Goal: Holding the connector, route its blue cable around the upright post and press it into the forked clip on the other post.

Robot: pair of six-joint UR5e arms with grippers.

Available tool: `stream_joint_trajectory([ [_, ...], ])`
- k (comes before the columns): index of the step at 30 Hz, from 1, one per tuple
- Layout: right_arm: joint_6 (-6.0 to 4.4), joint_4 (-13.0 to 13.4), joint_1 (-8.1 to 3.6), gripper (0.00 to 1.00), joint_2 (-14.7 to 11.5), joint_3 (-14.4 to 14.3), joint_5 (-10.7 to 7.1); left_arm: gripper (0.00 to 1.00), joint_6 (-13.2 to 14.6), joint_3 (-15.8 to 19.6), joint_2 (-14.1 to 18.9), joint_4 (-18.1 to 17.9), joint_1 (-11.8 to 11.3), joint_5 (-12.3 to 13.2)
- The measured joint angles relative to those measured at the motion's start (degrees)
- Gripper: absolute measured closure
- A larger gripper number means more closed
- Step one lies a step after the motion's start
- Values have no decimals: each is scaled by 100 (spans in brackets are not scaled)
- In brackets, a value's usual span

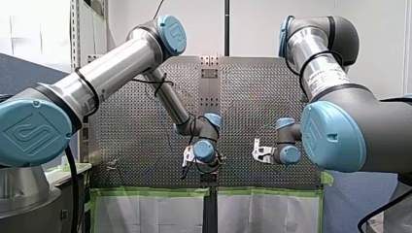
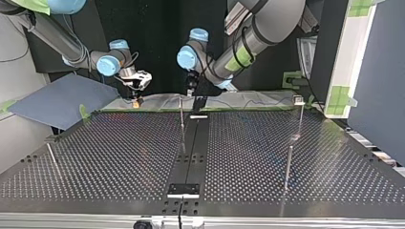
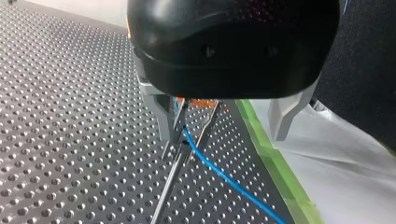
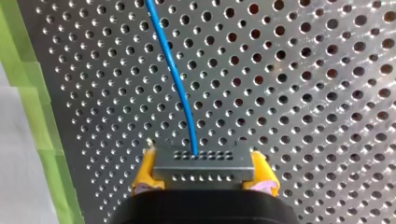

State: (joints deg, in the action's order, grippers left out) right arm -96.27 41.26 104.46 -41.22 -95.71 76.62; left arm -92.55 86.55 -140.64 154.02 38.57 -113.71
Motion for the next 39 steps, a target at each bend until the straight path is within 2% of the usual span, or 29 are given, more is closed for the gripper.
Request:
stream_joint_trajectory([
  [16, -8, 9, 0, 100, 14, -3, -37, 0, 9, -1, 5, -43, 164, -29],
  [39, -8, 14, 0, 100, 25, 2, -57, 0, 8, 5, 5, -31, 180, -89],
])
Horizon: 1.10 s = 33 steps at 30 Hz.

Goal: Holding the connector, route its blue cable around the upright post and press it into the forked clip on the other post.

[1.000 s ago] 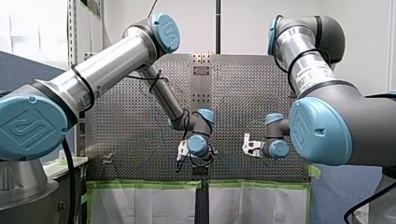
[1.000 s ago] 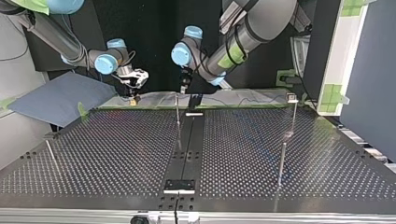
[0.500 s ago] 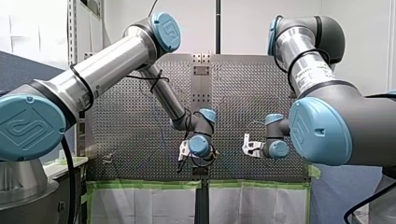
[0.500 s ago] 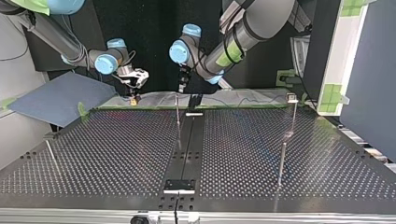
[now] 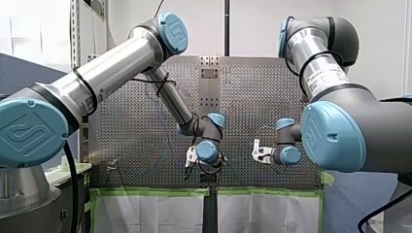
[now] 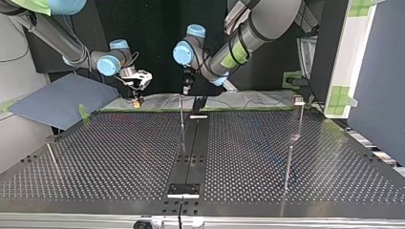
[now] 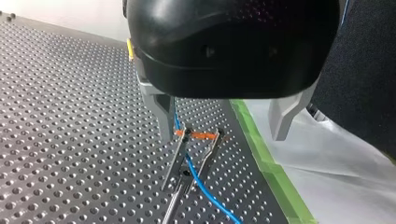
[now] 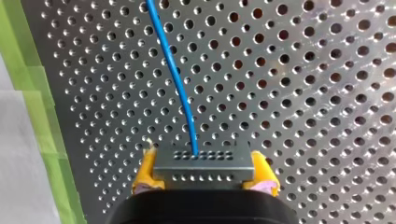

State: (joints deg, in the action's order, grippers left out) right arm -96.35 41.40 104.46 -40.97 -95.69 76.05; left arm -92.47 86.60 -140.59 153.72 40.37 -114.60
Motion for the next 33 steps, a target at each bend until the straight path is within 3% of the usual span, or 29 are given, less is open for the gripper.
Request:
stream_joint_trajectory([
  [11, 1, -6, 0, 100, 1, -3, -2, 0, -3, 350, 304, -312, 9, -6],
  [33, -39, -26, 7, 100, 4, -2, -63, 0, -305, 1521, 1474, -1480, 197, 146],
])
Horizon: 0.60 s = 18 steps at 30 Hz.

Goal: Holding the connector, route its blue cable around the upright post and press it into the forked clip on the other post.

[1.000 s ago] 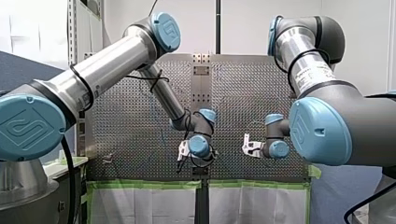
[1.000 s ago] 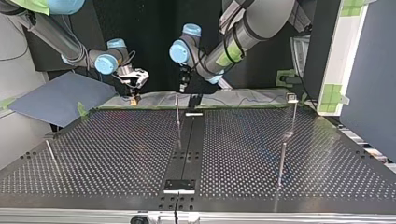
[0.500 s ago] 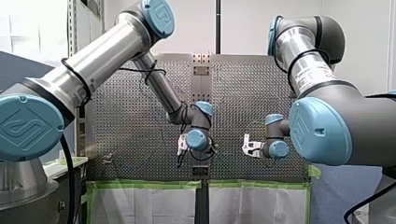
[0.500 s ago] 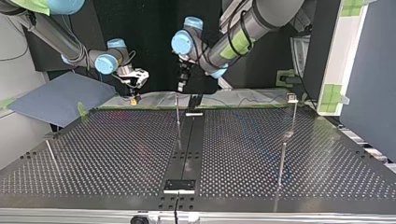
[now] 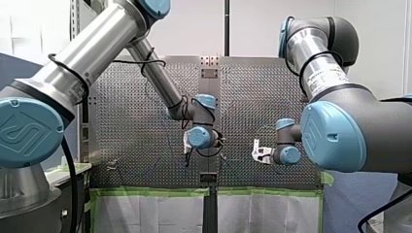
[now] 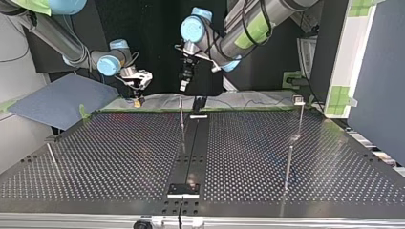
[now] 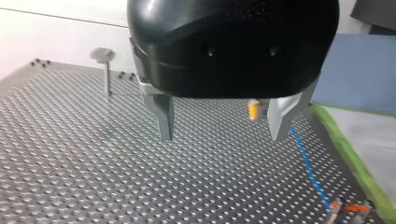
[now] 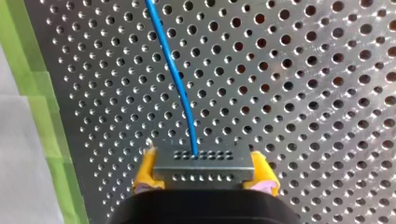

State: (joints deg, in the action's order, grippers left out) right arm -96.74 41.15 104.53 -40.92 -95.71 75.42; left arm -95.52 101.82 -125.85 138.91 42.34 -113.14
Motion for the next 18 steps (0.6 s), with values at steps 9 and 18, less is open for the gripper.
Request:
stream_joint_trajectory([
  [9, -27, -16, 33, 100, 2, 0, 0, 0, -1, 448, 448, -450, 5, 3],
  [18, -31, -51, 39, 100, 2, -3, 0, 0, 23, 925, 925, -838, 12, -72],
])
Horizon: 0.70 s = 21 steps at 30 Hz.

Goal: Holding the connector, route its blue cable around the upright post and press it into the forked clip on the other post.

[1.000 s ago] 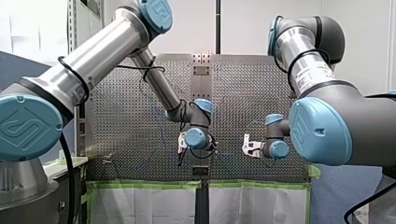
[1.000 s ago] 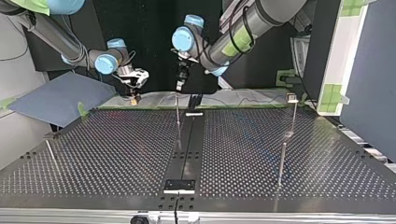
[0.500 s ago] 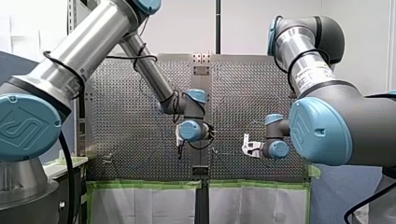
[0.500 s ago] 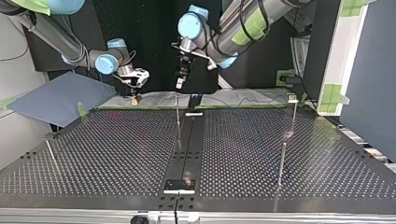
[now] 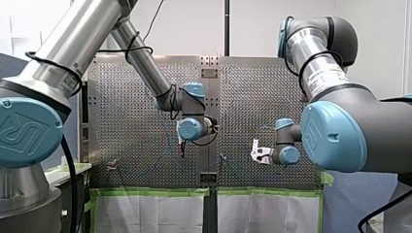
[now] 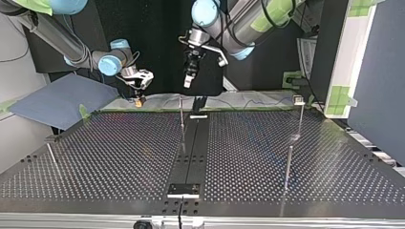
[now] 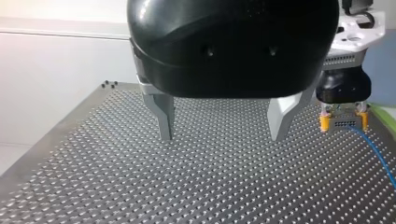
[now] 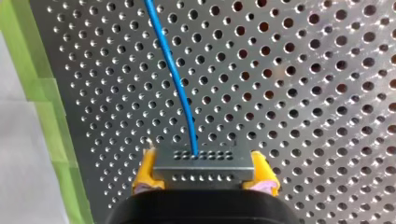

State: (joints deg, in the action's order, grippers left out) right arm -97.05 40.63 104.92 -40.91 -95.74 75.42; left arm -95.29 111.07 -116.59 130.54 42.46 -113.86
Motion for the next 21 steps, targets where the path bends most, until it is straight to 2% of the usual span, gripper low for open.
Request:
stream_joint_trajectory([
  [11, 0, 3, 1, 100, 4, 2, 0, 0, -5, 506, 505, -50, -36, -205],
  [21, 0, 7, 3, 100, 5, 2, 0, 0, -32, 975, 974, -288, -244, -469],
])
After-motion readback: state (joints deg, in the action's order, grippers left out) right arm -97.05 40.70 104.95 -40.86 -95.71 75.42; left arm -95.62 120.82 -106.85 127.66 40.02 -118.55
